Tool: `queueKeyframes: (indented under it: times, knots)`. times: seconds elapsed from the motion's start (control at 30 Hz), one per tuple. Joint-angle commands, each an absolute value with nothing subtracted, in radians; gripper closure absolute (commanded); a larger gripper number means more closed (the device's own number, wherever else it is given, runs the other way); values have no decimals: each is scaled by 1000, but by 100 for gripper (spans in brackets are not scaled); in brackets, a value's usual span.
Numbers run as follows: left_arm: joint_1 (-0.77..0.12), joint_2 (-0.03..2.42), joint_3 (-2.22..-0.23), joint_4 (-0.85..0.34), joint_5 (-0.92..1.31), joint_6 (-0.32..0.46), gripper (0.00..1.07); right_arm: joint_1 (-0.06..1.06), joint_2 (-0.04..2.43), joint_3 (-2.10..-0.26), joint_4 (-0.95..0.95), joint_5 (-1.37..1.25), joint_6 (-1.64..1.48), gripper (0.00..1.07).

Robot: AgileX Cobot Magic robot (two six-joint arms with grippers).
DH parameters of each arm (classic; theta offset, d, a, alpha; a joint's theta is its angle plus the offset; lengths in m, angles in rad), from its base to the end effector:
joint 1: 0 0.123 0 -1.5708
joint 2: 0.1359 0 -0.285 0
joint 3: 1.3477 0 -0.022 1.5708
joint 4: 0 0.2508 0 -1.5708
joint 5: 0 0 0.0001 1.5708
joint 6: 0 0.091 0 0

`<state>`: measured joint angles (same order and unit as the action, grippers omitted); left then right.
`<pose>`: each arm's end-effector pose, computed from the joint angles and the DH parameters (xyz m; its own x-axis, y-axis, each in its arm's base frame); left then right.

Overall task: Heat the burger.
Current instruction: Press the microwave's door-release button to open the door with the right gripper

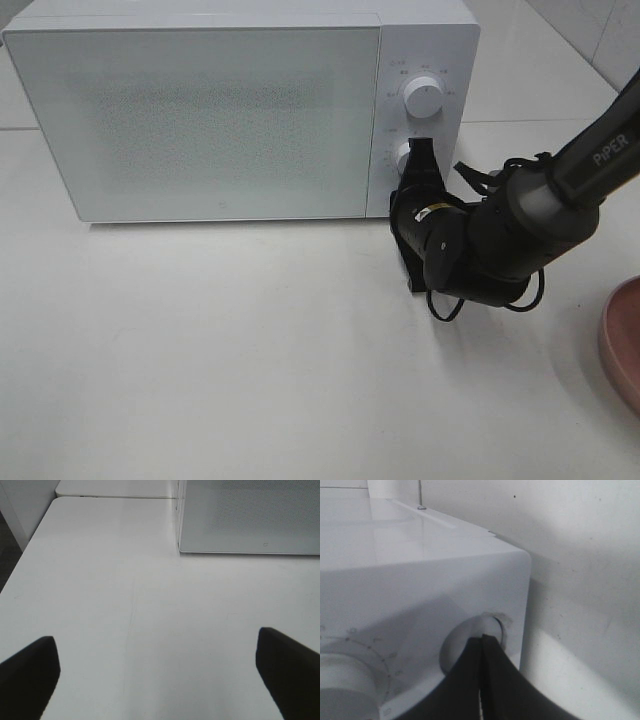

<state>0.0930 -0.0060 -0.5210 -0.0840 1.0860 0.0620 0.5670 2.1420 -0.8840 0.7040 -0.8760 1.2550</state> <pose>-0.0088 -0.0076 0.2812 -0.4517 -0.0193 -0.8919 -0.0164 0.9998 -0.0133 0.3405 0.1632 0.0842 -0.0197 0.9990 -0.0392 0.3612 0.0436 0.9315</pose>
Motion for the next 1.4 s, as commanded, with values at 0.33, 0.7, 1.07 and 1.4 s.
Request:
queueKeyframes:
  times: [0.33,0.7,1.07,1.4]
  knots:
    - [93,-22,-518,-90,1073,64,7,559,2152,-956,741,-1005,1263,105]
    - [93,-22,-518,-90,1073,64,7,559,2188,-1047,722,-1085,1293,105]
    - [93,-22,-518,-90,1073,64,7,559,2192,-1055,707,-1106,1297,105]
    - [93,-22,-518,-90,1073,64,7,560,2169,-1014,697,-1102,1303,105]
